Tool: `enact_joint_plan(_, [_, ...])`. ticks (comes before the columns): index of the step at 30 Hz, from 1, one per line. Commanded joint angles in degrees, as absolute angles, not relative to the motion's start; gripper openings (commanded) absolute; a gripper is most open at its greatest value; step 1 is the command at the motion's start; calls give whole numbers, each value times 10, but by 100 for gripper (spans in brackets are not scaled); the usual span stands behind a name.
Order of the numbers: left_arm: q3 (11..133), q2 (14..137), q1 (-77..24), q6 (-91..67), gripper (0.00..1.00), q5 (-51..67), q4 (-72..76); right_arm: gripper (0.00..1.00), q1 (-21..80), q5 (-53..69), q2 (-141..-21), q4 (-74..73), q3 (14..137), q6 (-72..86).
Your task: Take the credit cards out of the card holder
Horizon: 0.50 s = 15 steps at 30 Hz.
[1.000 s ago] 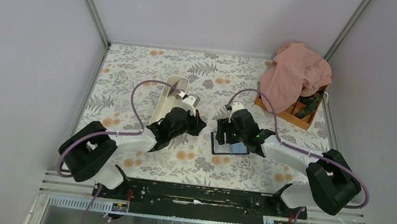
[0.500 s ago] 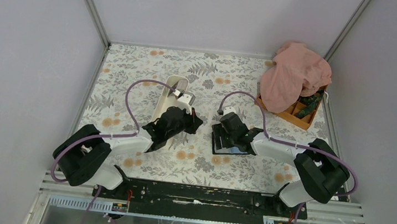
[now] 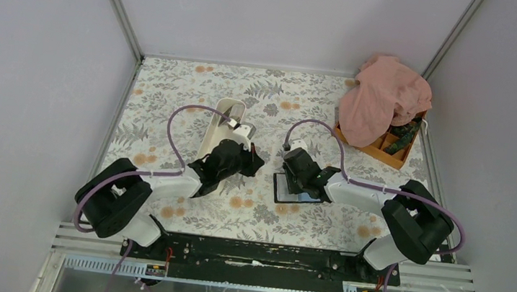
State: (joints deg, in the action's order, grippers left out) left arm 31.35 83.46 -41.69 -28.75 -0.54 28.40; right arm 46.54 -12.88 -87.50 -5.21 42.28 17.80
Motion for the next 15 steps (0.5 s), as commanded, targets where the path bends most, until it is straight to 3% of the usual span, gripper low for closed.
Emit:
enact_joint_plan(1, [321, 847, -413, -292, 0, 6, 300, 28, 472, -152, -866, -74, 429, 182])
enact_joint_plan(3, [322, 851, -412, -292, 0, 8, 301, 21, 473, -154, -862, -74, 428, 182])
enact_joint_plan(9, [326, 862, -413, -293, 0, 18, 301, 12, 473, -165, -846, -73, 426, 189])
enact_joint_plan(12, [327, 867, -412, -294, 0, 28, 306, 2, 473, -173, -839, -73, 424, 194])
enact_joint_plan(15, [328, 869, -412, -294, 0, 36, 308, 0, 473, -174, -834, -71, 422, 195])
